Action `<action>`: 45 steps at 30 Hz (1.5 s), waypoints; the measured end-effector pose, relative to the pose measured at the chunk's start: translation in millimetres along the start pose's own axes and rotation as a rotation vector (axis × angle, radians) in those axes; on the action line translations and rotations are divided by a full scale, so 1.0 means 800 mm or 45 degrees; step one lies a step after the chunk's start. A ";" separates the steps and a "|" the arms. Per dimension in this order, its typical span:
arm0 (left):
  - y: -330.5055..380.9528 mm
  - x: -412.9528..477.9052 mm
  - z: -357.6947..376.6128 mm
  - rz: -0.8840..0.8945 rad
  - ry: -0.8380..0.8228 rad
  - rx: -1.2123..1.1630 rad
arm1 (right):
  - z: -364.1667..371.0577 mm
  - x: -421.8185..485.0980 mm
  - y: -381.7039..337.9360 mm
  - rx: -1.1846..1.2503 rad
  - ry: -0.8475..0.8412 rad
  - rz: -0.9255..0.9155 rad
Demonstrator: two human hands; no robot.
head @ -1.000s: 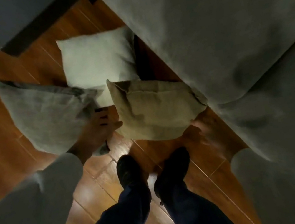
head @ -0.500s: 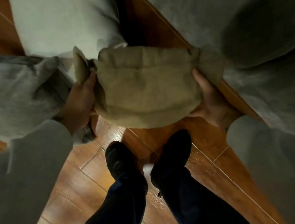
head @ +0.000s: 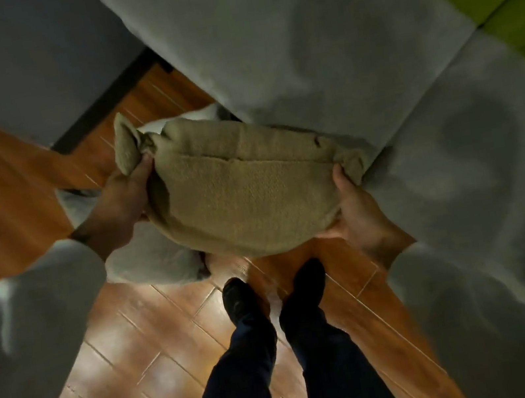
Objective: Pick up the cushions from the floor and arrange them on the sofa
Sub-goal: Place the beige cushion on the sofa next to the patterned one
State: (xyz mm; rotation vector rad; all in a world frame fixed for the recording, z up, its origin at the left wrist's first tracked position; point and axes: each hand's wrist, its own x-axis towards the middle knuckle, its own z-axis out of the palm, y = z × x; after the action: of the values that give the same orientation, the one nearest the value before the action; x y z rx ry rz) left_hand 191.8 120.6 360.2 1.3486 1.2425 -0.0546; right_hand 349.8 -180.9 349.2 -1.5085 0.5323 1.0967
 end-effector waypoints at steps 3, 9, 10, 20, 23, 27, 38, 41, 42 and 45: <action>0.095 -0.061 -0.018 0.132 0.009 0.005 | 0.006 -0.078 -0.074 0.023 0.032 -0.102; 0.221 -0.125 0.025 0.460 -0.145 -0.075 | -0.047 -0.162 -0.165 0.254 0.166 -0.382; 0.231 -0.130 0.036 0.501 -0.191 -0.107 | -0.058 -0.170 -0.171 0.304 0.201 -0.409; 0.311 -0.154 0.335 0.601 -0.803 -0.230 | -0.295 -0.235 -0.166 0.518 0.769 -1.035; 0.309 -0.169 0.430 0.577 -0.908 -0.241 | -0.362 -0.220 -0.156 0.624 0.865 -1.009; 0.301 -0.188 0.541 0.589 -1.015 -0.182 | -0.452 -0.206 -0.151 0.693 1.066 -1.034; 0.197 -0.144 0.573 0.626 -1.132 0.776 | -0.514 -0.155 -0.026 0.162 1.303 -0.557; 0.169 -0.151 0.544 0.794 -1.294 1.022 | -0.508 -0.153 0.024 0.109 1.301 -0.348; 0.162 -0.152 0.530 0.814 -1.310 1.042 | -0.499 -0.154 0.033 0.075 1.286 -0.282; 0.145 -0.149 0.511 0.904 -1.234 1.183 | -0.484 -0.161 0.046 0.040 1.286 -0.222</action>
State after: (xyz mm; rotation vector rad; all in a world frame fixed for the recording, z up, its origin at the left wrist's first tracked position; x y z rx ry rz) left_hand 473.8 -214.5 414.5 2.0924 -0.1863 -0.7568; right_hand 392.5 -583.6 411.4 -1.9811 1.0569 0.1140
